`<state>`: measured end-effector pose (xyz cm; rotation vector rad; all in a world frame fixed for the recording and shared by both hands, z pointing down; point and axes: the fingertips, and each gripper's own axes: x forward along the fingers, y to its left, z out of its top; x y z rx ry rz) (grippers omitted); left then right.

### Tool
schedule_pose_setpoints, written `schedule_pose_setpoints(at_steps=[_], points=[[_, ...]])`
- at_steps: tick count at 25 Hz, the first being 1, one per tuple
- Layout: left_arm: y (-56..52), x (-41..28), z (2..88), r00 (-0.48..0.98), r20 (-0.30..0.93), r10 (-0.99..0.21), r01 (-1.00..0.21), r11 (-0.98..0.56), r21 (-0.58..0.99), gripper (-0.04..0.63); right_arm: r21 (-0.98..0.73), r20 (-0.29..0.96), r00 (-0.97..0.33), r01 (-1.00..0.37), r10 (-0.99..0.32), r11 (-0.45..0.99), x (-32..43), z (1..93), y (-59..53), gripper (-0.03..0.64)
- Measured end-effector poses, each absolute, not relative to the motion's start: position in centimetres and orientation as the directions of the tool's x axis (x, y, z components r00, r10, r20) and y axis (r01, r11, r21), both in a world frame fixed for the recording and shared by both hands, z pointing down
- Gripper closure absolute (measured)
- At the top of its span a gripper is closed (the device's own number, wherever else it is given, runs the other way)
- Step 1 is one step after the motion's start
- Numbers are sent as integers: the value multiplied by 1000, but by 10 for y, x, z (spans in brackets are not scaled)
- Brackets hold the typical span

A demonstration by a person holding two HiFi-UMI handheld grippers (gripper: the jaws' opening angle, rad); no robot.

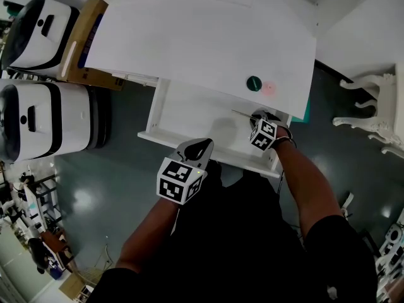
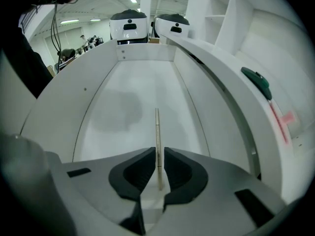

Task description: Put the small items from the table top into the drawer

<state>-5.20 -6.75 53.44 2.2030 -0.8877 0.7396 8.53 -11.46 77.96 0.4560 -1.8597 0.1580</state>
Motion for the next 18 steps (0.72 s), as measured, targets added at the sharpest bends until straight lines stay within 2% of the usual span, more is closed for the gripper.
schedule_pose_setpoints(at_steps=[12, 18], points=[[-78, -38, 521, 656, 648, -387, -702, -628, 336, 592, 98, 883, -316, -597, -345, 796, 104, 714, -110, 571], [-77, -24, 515, 676, 627, -387, -681, -653, 331, 592, 8, 804, -391, -746, -448, 665, 109, 656, -102, 571]])
